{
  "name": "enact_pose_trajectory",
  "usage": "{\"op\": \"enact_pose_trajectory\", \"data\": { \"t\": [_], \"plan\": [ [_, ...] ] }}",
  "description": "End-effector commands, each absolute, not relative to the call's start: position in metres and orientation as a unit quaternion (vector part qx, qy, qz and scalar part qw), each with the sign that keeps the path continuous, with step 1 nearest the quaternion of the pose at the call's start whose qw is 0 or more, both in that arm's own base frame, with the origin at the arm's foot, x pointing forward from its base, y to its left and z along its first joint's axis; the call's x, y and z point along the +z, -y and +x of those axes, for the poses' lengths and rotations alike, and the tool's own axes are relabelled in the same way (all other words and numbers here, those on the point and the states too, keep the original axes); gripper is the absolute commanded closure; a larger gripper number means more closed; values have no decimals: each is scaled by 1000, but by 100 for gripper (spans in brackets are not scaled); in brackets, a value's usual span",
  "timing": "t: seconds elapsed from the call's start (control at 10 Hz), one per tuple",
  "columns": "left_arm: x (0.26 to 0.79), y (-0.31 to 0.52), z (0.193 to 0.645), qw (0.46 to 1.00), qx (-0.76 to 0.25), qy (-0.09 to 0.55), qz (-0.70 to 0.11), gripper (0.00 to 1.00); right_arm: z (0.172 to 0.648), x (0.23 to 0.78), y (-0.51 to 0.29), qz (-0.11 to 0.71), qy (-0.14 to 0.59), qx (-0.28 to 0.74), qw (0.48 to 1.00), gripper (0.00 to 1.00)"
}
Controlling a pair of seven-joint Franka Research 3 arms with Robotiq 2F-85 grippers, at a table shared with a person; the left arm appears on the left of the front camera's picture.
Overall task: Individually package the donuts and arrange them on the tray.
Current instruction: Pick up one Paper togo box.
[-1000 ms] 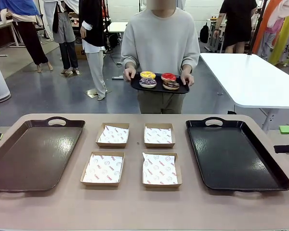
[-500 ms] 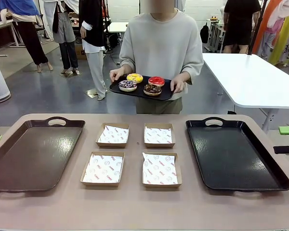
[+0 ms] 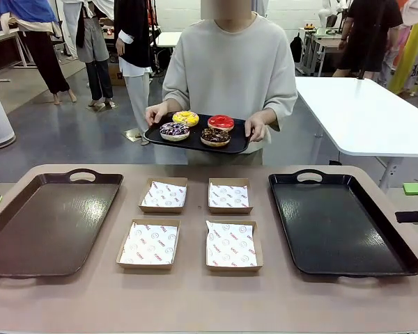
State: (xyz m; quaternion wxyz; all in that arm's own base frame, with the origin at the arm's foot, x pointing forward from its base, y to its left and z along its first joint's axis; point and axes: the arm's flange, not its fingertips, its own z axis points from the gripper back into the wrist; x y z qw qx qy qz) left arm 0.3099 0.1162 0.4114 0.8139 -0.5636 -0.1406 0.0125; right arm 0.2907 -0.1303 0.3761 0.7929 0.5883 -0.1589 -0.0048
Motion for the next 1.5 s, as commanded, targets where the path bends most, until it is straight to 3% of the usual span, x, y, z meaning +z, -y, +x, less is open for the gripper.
{"op": "enact_pose_trajectory", "data": {
  "t": [0.0, 1.4],
  "plan": [
    [412, -116, 311, 811, 15, 145, -567, 0, 293, 376, 128, 591, 159, -2, 791, 0],
    [412, -116, 311, 811, 15, 145, -567, 0, 293, 376, 128, 591, 159, -2, 791, 0]
  ]
}}
